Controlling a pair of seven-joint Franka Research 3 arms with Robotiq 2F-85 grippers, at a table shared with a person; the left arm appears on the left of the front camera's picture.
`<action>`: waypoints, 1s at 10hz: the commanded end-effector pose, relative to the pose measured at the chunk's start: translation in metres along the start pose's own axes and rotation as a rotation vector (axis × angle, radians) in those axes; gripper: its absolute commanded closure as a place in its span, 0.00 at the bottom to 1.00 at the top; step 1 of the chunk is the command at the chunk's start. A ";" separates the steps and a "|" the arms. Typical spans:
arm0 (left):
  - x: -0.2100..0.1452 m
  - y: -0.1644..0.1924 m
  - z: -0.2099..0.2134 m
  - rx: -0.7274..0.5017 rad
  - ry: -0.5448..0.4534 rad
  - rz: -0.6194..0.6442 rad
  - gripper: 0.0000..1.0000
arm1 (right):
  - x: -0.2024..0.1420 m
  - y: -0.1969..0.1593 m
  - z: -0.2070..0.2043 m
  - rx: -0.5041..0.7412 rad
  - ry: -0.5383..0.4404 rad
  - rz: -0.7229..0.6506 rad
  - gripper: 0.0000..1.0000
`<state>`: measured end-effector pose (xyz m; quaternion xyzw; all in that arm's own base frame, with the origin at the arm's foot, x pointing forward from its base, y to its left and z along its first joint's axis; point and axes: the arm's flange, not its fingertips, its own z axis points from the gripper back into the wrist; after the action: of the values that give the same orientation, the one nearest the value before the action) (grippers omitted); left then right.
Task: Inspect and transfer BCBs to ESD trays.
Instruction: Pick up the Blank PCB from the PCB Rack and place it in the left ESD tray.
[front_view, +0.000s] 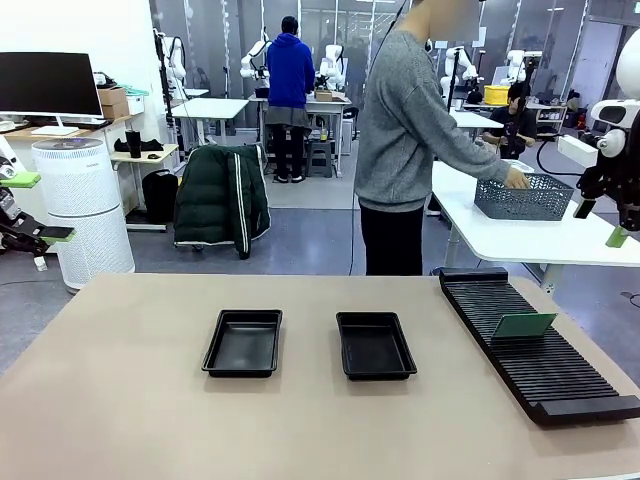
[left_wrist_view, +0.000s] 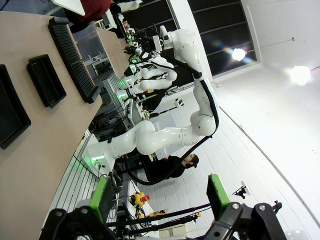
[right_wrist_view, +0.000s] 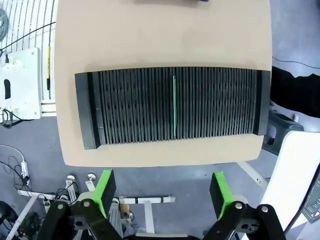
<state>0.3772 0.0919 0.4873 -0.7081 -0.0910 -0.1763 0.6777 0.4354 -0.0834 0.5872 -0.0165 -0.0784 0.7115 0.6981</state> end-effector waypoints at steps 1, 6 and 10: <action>0.000 -0.001 0.001 0.001 -0.002 -0.002 0.00 | 0.004 -0.002 -0.001 -0.013 0.020 -0.022 0.00; 0.000 -0.001 0.001 0.001 -0.002 -0.002 0.00 | 0.003 0.001 -0.008 -0.008 0.005 0.007 0.00; 0.000 -0.001 0.001 0.001 -0.002 -0.002 0.00 | 0.015 0.000 -0.043 -0.030 0.020 0.024 0.00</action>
<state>0.3772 0.0919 0.4873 -0.7081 -0.0911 -0.1763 0.6777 0.4397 -0.0702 0.5577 -0.0204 -0.0765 0.7177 0.6918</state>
